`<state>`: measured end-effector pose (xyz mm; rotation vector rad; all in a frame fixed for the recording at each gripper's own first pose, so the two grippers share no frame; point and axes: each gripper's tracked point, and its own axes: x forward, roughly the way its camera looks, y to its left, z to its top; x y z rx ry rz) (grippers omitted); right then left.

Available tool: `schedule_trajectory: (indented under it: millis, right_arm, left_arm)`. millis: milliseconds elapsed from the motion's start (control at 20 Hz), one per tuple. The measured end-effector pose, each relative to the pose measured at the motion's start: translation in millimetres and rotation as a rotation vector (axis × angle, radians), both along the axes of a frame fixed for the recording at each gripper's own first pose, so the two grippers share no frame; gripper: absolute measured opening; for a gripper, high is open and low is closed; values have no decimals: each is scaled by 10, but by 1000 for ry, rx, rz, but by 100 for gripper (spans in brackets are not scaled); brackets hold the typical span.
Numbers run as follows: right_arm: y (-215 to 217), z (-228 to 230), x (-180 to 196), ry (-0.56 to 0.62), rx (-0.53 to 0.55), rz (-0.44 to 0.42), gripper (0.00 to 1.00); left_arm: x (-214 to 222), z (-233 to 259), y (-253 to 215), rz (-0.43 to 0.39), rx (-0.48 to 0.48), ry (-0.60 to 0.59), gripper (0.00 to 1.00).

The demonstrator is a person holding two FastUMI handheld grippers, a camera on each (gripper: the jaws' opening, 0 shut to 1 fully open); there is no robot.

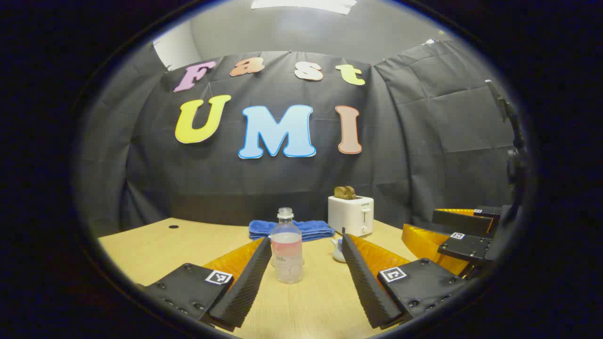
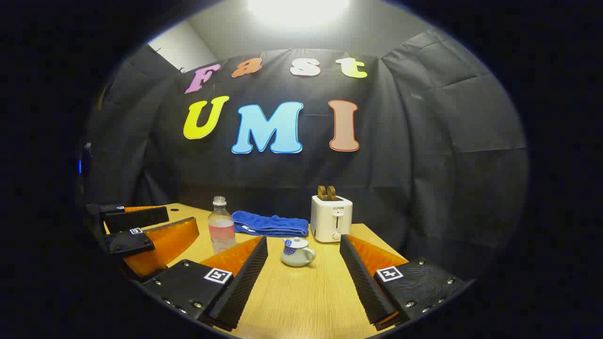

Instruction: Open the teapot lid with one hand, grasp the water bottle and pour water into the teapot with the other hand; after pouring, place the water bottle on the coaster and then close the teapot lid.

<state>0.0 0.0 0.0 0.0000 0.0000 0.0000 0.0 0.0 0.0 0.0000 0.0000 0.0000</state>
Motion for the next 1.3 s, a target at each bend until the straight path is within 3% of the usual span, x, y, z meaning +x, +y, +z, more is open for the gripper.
schedule_trajectory:
  millis: [650,900,1050,1300]
  right_arm:
    - [-14,112,79,-64,-17,23,95]
    - [-1,300,397,-81,29,58,92]
    - [36,367,611,-50,63,76,95]
    - [54,460,983,-77,11,71,95]
  left_arm:
    - [44,-16,90,4,-29,-10,100]
    - [237,-33,133,-6,-19,-28,100]
    - [420,-138,131,-36,-20,2,100]
    - [736,-357,361,15,17,55,100]
